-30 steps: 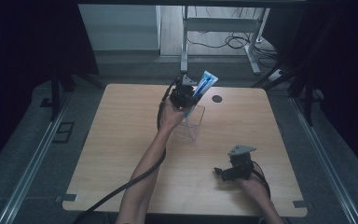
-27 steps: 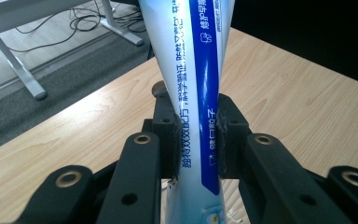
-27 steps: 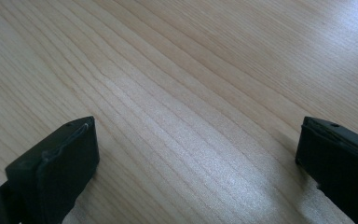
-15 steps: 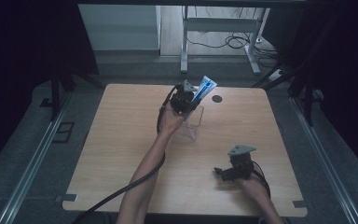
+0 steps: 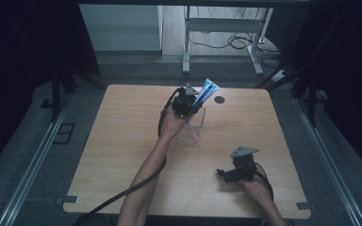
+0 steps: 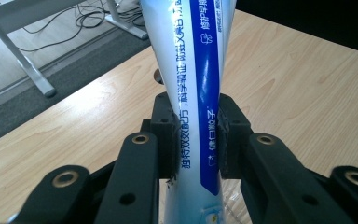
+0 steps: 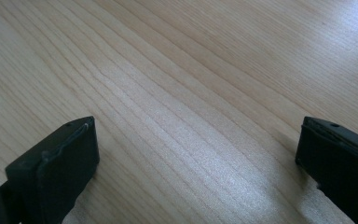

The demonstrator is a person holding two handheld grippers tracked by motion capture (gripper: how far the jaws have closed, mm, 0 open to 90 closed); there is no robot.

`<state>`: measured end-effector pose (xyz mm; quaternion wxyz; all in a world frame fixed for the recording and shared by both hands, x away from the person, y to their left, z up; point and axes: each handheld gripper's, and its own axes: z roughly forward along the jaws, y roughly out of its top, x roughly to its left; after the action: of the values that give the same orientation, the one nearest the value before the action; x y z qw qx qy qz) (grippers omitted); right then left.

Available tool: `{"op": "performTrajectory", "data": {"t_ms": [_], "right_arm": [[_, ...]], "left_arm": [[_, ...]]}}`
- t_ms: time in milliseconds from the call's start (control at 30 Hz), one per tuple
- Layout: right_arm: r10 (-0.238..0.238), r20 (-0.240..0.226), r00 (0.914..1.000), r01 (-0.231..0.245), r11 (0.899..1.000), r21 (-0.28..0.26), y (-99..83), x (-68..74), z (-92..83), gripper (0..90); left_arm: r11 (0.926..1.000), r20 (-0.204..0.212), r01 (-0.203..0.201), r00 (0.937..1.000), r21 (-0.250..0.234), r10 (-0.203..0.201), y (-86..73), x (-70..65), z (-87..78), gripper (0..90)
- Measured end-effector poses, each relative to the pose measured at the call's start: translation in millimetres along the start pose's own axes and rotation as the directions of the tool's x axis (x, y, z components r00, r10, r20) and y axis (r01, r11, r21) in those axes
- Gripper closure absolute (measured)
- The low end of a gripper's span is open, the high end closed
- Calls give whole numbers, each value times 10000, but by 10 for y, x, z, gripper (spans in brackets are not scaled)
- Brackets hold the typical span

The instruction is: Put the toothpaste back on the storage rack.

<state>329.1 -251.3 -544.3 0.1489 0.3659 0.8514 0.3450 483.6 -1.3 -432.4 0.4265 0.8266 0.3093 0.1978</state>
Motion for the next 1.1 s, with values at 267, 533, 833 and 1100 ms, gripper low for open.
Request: {"op": "performTrajectory", "data": {"t_ms": [267, 533, 833, 1100], "right_arm": [[6, -1, 10000, -6, 10000, 2, 0, 0, 0, 0], [5, -1, 10000, -5, 10000, 2, 0, 0, 0, 0], [-6, 9, 10000, 6, 10000, -5, 0, -1, 0, 0], [1, 7, 10000, -1, 10000, 0, 0, 0, 0, 0]], "left_arm": [[9999, 230, -52, 9997, 144, 49, -21, 7, -8, 723], [9997, 361, -108, 9993, 236, 100, -39, 13, -15, 721], [9985, 558, -242, 9982, 491, 214, -47, 12, -19, 716], [9982, 619, -280, 9978, 523, 248, -74, 14, -22, 715]]}}
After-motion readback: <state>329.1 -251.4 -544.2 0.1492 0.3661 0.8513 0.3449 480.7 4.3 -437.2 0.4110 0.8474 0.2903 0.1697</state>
